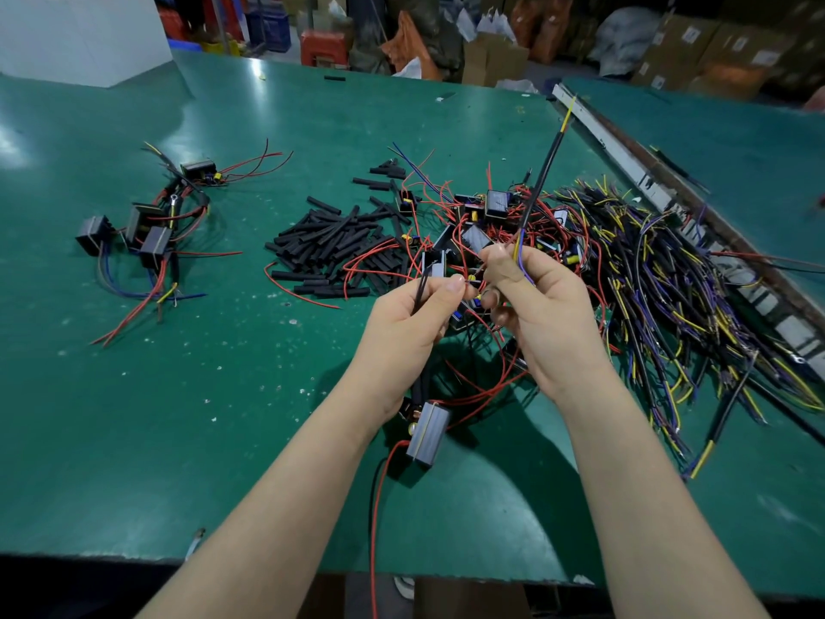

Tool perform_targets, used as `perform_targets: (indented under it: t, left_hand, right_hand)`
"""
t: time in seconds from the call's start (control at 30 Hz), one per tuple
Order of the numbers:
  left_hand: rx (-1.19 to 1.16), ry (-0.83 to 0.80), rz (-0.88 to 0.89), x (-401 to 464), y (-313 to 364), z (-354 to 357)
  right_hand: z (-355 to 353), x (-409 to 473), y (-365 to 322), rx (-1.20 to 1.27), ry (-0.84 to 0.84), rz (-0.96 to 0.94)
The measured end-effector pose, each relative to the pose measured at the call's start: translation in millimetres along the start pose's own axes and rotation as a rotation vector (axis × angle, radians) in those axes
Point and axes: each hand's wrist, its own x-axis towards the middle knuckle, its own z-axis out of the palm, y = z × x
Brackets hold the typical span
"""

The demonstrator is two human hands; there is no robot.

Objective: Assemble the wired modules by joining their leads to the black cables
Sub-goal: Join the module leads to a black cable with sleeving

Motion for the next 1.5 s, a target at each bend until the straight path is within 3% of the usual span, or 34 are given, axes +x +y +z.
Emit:
perform_targets:
  t: [0.3,0.8,1.2,1.5]
  left_hand:
    - [-0.034,0.015,-0.007,1.3,-0.7,0.6]
    - [-0.042,0.038,-0.045,-0.5,0.4,2.1]
    - [0.006,0.056,-0.04,0.5,0.4,0.3]
    - [0.013,0.049,-0.023,1.8,-2.4,-0.9]
  right_hand:
    - [2.4,-1.1,0.2,-0.079,-0.02,-0.036]
    - [3.4,-1.5,1.7,-0.001,-0.048,-0.02]
    - [2.8,-1.6,2.1,-0.153,-0.069,-0.149]
    - [6.6,-3.6,3.1,-0.12,-0.091,-0.17]
